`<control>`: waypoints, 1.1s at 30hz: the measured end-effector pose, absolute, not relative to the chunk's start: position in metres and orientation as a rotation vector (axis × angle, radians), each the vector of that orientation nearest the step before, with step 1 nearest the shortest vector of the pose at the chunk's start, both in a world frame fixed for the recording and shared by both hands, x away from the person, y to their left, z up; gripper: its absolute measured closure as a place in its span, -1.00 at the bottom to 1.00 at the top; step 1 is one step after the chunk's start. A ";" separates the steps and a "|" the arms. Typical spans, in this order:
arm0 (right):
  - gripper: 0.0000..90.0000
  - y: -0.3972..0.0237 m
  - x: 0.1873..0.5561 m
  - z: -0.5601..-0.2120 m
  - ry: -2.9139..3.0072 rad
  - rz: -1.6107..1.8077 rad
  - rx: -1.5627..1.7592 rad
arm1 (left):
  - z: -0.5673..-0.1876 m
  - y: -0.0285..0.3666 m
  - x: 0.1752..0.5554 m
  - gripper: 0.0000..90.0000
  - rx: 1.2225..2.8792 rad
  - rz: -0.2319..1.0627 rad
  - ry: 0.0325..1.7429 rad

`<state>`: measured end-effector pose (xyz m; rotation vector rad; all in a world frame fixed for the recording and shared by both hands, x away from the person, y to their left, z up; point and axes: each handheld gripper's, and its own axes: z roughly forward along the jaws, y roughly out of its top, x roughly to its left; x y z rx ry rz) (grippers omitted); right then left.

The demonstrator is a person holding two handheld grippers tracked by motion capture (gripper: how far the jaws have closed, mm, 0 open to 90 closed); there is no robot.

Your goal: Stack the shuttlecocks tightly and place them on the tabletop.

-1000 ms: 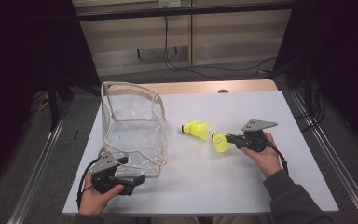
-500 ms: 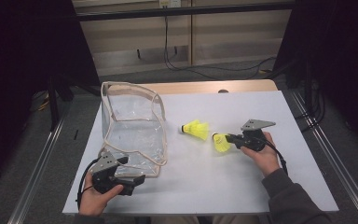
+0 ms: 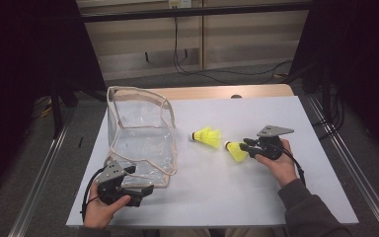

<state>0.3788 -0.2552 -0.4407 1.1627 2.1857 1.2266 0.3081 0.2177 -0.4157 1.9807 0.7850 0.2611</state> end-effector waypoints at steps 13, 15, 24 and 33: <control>-0.01 -0.257 0.371 -0.439 2.165 1.216 1.189 | -0.416 0.218 0.308 -0.91 1.981 0.261 0.786; -0.09 -0.258 0.370 -0.439 2.162 1.217 1.200 | -0.416 0.218 0.308 -0.91 1.981 0.261 0.786; -0.22 -0.263 0.359 -0.438 2.150 1.212 1.201 | -0.415 0.218 0.308 -0.90 1.982 0.262 0.787; -0.34 -0.261 0.348 -0.433 2.153 1.246 1.185 | -0.415 0.217 0.308 -0.91 1.981 0.262 0.787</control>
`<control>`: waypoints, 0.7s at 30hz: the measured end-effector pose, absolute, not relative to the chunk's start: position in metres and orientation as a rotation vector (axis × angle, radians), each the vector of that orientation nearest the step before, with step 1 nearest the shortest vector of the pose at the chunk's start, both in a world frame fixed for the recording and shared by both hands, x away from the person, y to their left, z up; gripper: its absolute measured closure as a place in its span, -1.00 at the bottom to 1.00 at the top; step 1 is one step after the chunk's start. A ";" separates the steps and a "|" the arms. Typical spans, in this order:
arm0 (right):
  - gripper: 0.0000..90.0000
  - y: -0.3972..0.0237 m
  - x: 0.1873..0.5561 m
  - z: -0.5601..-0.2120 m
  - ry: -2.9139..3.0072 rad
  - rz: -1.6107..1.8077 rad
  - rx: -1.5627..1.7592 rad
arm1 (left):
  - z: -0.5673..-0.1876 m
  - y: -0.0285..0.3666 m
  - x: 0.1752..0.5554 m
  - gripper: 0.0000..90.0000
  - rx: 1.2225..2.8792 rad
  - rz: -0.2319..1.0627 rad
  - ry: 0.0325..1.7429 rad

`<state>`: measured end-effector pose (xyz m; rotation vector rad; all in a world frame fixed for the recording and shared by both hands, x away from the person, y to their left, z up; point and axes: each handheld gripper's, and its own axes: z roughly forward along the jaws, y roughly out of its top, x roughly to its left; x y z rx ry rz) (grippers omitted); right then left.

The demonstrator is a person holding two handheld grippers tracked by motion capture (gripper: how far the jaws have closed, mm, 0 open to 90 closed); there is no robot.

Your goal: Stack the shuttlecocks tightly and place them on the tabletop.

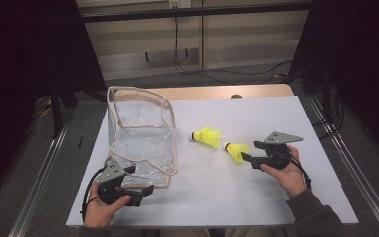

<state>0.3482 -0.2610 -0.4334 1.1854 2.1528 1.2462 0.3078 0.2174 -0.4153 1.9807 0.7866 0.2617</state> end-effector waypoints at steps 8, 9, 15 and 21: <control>-0.47 -0.257 0.341 -0.431 2.156 1.279 1.197 | -0.415 0.217 0.308 -0.91 1.982 0.264 0.787; -0.48 -0.256 0.341 -0.431 2.156 1.278 1.191 | -0.415 0.217 0.308 -0.91 1.981 0.264 0.788; -0.46 -0.247 0.338 -0.429 2.172 1.292 1.167 | -0.415 0.217 0.308 -0.91 1.980 0.262 0.787; -0.29 -0.241 0.337 -0.431 2.214 1.294 1.133 | -0.415 0.217 0.308 -0.91 1.983 0.262 0.787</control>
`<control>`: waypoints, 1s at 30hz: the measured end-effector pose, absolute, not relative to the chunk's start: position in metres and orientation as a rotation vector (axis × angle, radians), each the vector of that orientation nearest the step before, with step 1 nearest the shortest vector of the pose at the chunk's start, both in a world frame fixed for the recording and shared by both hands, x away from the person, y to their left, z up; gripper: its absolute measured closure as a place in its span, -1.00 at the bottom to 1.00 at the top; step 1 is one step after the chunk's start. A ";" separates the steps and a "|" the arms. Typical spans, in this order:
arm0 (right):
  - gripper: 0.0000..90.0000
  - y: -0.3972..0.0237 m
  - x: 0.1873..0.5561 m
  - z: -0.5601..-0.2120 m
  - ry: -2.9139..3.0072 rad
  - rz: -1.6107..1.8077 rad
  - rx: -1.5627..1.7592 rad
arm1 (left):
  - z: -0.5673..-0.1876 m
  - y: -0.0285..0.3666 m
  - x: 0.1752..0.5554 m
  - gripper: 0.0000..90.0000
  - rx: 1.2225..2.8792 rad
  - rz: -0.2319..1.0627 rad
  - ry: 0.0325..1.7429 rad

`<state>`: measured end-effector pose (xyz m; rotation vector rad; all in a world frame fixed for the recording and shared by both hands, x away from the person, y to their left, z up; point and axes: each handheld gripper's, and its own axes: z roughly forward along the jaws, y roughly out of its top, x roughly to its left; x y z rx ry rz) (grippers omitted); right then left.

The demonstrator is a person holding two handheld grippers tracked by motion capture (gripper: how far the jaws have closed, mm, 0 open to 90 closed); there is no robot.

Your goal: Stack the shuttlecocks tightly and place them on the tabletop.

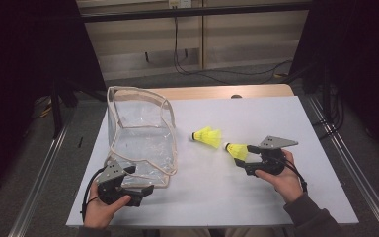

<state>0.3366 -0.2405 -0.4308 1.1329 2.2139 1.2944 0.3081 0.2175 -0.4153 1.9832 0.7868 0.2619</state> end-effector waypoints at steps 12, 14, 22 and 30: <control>0.18 -0.230 0.342 -0.440 2.236 1.252 1.149 | -0.416 0.217 0.309 -0.91 1.980 0.261 0.787; 0.25 -0.228 0.343 -0.441 2.234 1.244 1.154 | -0.416 0.217 0.309 -0.91 1.980 0.261 0.787; 0.62 -0.224 0.349 -0.446 2.222 1.220 1.174 | -0.416 0.218 0.309 -0.91 1.979 0.261 0.786; 0.95 -0.226 0.352 -0.448 2.236 1.220 1.168 | -0.416 0.218 0.309 -0.90 1.979 0.260 0.786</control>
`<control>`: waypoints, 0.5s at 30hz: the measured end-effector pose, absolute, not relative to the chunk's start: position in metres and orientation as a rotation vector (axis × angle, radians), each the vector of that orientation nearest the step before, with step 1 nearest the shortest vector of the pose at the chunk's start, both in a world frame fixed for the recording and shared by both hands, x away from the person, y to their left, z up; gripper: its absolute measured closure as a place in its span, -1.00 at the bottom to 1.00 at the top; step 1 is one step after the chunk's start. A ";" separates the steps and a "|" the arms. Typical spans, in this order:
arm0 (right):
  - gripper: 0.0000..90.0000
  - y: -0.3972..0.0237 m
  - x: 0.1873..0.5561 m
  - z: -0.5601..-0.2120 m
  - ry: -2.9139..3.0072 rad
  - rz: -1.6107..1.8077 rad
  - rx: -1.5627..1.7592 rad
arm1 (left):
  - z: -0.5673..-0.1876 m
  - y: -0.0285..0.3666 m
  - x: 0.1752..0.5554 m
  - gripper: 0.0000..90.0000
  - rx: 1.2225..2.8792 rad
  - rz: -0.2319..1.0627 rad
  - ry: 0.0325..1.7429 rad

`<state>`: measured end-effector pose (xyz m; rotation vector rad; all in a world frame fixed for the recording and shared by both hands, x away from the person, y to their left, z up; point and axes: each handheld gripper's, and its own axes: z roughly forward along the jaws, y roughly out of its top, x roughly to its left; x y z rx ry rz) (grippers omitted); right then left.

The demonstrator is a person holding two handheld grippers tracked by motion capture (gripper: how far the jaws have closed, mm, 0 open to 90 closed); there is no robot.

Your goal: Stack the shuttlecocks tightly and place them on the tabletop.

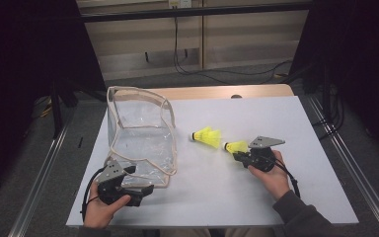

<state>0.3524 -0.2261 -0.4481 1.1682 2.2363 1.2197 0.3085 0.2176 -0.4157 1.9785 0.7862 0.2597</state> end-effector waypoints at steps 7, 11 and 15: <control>1.00 -0.229 0.353 -0.448 2.240 1.230 1.175 | -0.416 0.218 0.308 -0.90 1.979 0.259 0.788; 1.00 -0.231 0.352 -0.446 2.238 1.236 1.163 | -0.416 0.218 0.308 -0.90 1.980 0.260 0.786; 1.00 -0.234 0.352 -0.443 2.226 1.251 1.164 | -0.416 0.218 0.308 -0.90 1.980 0.260 0.786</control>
